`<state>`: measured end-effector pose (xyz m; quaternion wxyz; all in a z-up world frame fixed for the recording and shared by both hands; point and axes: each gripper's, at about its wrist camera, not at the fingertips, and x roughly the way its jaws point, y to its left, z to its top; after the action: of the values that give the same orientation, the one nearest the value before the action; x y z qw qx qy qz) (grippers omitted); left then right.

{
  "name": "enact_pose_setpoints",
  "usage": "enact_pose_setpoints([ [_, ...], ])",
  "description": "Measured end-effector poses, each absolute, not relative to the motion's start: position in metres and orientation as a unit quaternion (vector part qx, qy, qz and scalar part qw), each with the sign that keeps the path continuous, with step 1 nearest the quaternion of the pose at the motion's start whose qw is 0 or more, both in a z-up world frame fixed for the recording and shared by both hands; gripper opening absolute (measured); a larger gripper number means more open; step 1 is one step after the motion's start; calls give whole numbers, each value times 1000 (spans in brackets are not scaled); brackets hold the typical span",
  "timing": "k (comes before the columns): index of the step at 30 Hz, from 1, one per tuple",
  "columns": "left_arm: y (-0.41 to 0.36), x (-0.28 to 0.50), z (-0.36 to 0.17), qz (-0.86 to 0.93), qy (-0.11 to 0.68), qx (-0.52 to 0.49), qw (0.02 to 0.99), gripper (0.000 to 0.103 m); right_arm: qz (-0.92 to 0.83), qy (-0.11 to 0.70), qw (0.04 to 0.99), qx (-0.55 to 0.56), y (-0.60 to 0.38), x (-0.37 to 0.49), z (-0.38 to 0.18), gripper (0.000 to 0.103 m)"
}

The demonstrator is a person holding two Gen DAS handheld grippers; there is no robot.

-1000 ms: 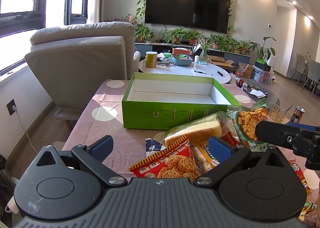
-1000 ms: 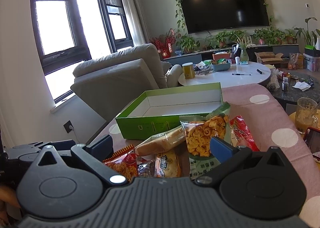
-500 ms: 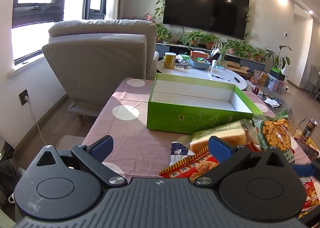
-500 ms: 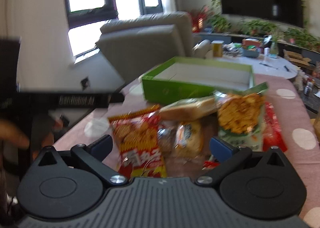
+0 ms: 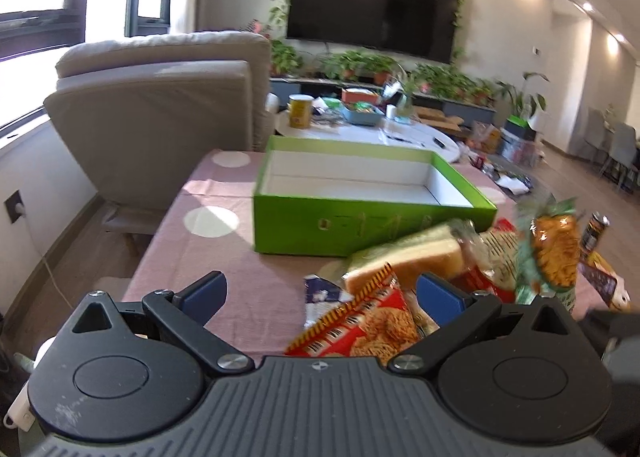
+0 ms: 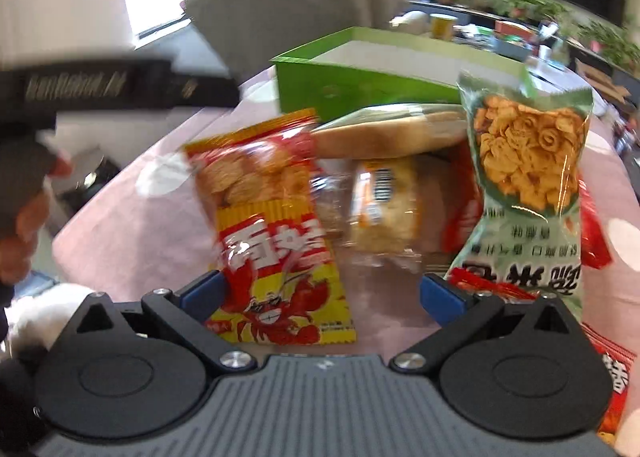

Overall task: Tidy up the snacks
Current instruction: 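Grasp the red cracker bag with the left gripper while the right gripper grasps the crayfish chip bag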

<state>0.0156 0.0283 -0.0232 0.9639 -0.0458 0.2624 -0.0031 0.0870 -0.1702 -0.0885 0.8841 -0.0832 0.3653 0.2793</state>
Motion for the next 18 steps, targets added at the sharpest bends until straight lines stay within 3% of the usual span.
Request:
enact_pose_setpoints([
  [3, 26, 19, -29, -15, 275, -41, 960, 102, 224, 329, 910, -116, -176, 86, -85, 78],
  [6, 27, 23, -35, -28, 286, -39, 957, 100, 233, 337, 909, -80, -188, 88, -82, 78],
  [7, 27, 24, -36, -34, 288, -38, 956, 95, 251, 342, 904, -59, -192, 88, -80, 78],
  [10, 32, 32, -43, -61, 306, -44, 949, 61, 304, 347, 886, -45, -195, 85, -71, 78],
  [14, 41, 34, -47, -80, 314, -71, 943, 34, 327, 359, 872, -60, -186, 82, -71, 78],
  [18, 48, 32, -52, -61, 328, -56, 941, 27, 331, 373, 864, -69, -177, 76, -72, 78],
])
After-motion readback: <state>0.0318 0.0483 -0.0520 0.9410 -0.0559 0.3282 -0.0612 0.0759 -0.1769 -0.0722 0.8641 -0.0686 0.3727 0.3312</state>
